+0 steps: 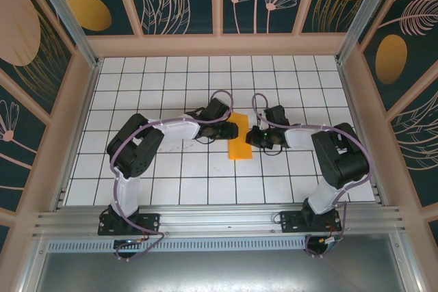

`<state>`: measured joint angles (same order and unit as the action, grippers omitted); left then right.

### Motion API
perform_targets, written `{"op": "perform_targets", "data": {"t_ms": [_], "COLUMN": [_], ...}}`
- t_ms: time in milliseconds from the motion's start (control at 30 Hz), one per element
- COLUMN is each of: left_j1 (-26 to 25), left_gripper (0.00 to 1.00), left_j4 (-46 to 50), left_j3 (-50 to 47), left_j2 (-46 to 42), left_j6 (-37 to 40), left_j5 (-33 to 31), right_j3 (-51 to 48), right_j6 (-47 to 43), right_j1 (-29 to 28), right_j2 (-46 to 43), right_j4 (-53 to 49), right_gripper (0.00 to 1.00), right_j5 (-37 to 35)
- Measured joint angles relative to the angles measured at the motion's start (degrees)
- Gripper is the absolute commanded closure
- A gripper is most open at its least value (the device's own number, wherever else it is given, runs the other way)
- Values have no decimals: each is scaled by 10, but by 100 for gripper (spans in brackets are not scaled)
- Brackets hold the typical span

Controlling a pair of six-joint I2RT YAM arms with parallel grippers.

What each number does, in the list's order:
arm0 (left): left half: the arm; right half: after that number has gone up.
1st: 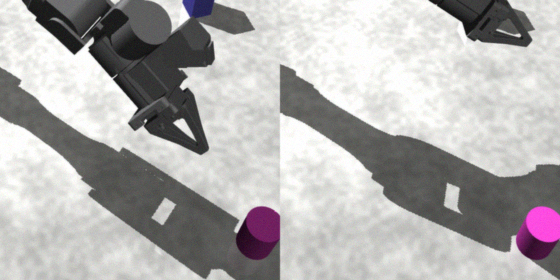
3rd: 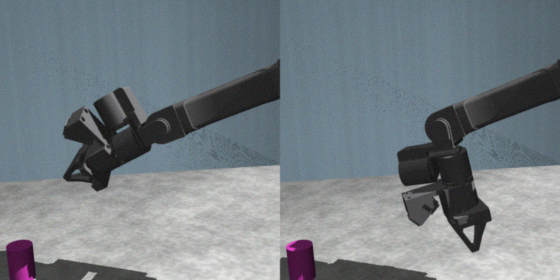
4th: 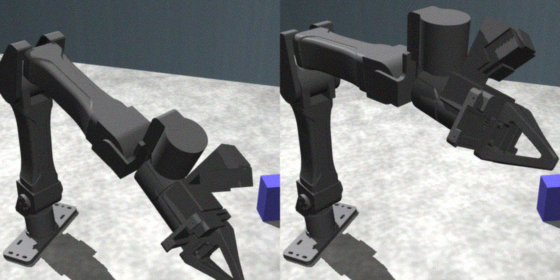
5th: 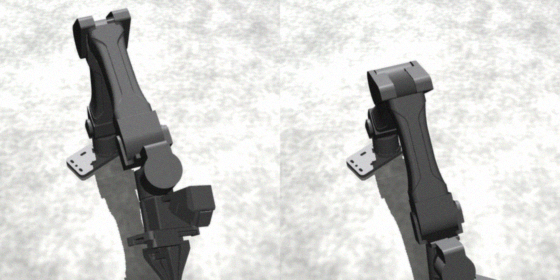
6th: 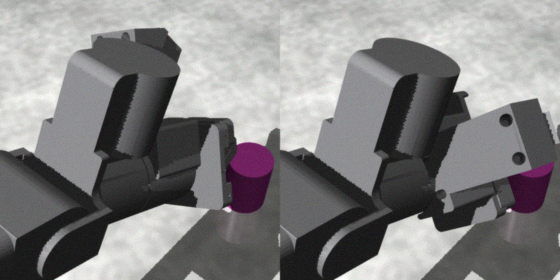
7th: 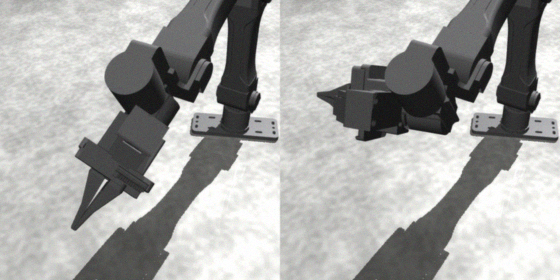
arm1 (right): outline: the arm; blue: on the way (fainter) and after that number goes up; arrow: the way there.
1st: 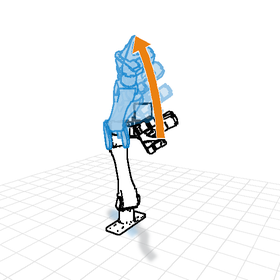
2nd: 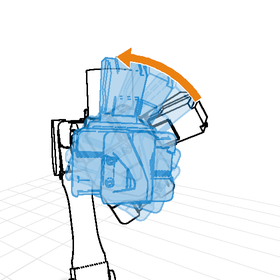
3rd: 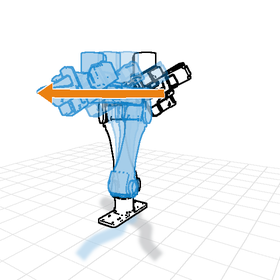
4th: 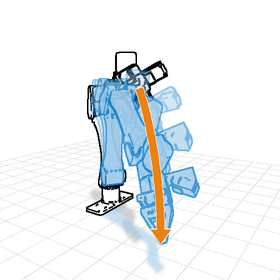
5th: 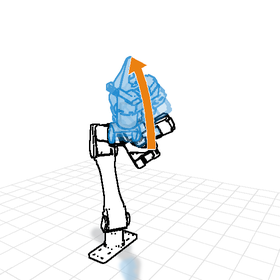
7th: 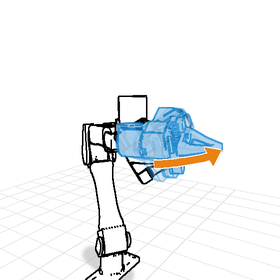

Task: Fold a paper plane with a square sheet of paper (fold left side to right side)
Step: Hold the square sheet of paper at the center of the table, then first fold the square sheet of paper in half at the center of the table.

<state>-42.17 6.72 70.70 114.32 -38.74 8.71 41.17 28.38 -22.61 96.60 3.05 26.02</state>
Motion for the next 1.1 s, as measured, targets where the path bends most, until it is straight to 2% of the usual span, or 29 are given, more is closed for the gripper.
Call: {"op": "perform_targets", "data": {"t_ms": [133,233,333,467,667,833,1100], "left_j1": [2,3,3,3,3,3,3], "left_gripper": [42,55,62,68,70,72,75], "left_j4": [6,-1,-23,-57,-80,-80,-61], "left_j3": [-15,-23,-23,-23,-23,-23,-23], "left_j2": [-43,-86,-103,-82,-24,2,19], "left_j6": [0,-1,2,0,-4,-4,-1], "left_j5": [-27,-27,-2,56,118,122,90], "right_j3": [1,3,4,5,6,10,17], "right_j6": [0,0,0,0,0,-1,-11], "right_j1": [0,0,0,0,0,0,0], "right_j2": [2,2,3,3,3,5,8], "right_j4": [0,-3,-4,-5,-7,-14,-26], "right_gripper": [99,99,99,99,99,99,99], "right_j5": [0,0,0,0,0,0,0]}}
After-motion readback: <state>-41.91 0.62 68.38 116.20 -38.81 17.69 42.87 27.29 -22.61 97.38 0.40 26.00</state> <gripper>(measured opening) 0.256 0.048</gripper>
